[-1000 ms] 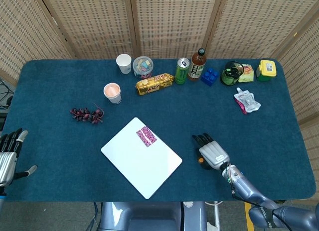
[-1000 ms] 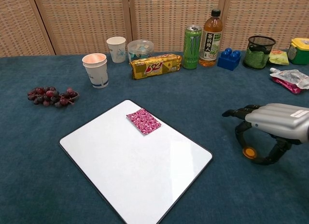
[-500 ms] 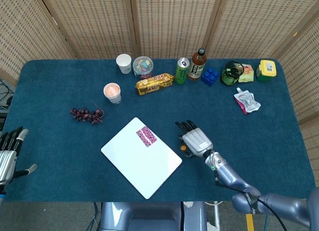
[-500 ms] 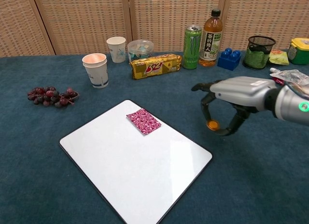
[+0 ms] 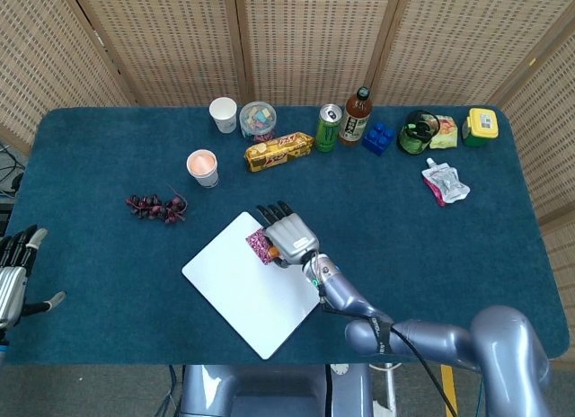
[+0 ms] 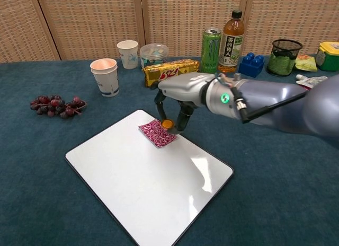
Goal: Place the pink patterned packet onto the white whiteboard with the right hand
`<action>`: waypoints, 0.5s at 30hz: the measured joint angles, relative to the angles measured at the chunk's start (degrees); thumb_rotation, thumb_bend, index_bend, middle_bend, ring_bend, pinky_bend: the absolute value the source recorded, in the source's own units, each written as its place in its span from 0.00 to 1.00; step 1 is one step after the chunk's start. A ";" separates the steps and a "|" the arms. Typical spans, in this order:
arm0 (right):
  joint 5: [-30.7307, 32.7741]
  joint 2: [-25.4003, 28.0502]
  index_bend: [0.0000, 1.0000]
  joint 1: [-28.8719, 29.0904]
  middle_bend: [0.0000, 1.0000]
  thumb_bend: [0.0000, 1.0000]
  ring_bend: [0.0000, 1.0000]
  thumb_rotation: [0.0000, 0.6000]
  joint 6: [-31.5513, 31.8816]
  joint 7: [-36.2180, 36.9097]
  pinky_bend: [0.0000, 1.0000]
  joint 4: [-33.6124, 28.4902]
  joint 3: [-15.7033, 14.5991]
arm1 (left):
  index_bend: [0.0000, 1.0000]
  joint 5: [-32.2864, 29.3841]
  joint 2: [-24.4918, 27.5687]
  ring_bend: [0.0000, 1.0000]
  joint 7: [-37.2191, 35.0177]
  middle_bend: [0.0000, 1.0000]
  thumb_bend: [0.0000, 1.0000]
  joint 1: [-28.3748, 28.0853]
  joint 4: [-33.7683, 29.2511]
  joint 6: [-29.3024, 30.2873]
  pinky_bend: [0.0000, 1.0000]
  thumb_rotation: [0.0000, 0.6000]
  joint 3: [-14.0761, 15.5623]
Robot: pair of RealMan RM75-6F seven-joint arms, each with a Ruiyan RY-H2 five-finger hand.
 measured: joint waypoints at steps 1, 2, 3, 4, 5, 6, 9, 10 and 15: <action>1.11 -1.04 0.58 0.62 0.00 0.36 0.00 1.00 -0.15 -0.46 0.00 1.26 0.21 | 0.00 -0.25 0.10 0.00 -0.30 0.00 0.00 -0.01 0.02 -0.14 0.00 1.00 -0.09; 2.59 -2.44 0.58 1.46 0.00 0.36 0.00 1.00 -0.32 -1.06 0.00 2.95 0.47 | 0.00 -0.49 0.21 0.00 -0.61 0.00 0.00 -0.02 0.05 -0.28 0.00 1.00 -0.18; 3.67 -3.46 0.58 2.12 0.00 0.36 0.00 1.00 -0.44 -1.47 0.00 4.18 0.65 | 0.00 -0.79 0.35 0.00 -0.99 0.00 0.00 -0.02 0.12 -0.44 0.00 1.00 -0.29; 4.71 -4.43 0.58 2.78 0.00 0.36 0.00 1.00 -0.56 -1.88 0.00 5.34 0.82 | 0.00 -1.00 0.45 0.00 -1.27 0.00 0.00 -0.02 0.19 -0.55 0.00 1.00 -0.38; 6.04 -5.61 0.58 3.62 0.00 0.36 0.00 1.00 -0.70 -2.41 0.00 6.78 1.00 | 0.00 -1.15 0.55 0.00 -1.57 0.00 0.00 -0.02 0.26 -0.65 0.00 1.00 -0.44; 6.92 -6.42 0.58 4.22 0.00 0.36 0.00 1.00 -0.79 -2.81 0.00 7.78 1.11 | 0.00 -1.31 0.69 0.00 -2.03 0.00 0.00 -0.01 0.37 -0.76 0.00 1.00 -0.51; 9.02 -8.29 0.58 5.94 0.00 0.36 0.00 1.00 -0.91 -4.29 0.00 10.55 1.18 | 0.00 -1.55 1.06 0.00 -3.15 0.00 0.00 0.05 0.64 -0.90 0.00 1.00 -0.63; 9.52 -8.72 0.58 6.37 0.00 0.36 0.00 1.00 -0.89 -4.63 0.00 11.20 1.17 | 0.00 -1.60 1.15 0.00 -3.48 0.00 0.00 0.08 0.72 -0.93 0.00 1.00 -0.66; 11.88 -9.73 0.53 7.50 0.00 0.36 0.00 1.00 -0.60 -6.06 0.00 12.79 0.64 | 0.00 -1.67 1.55 0.00 -4.90 0.00 0.00 0.14 1.19 -1.17 0.00 1.00 -0.70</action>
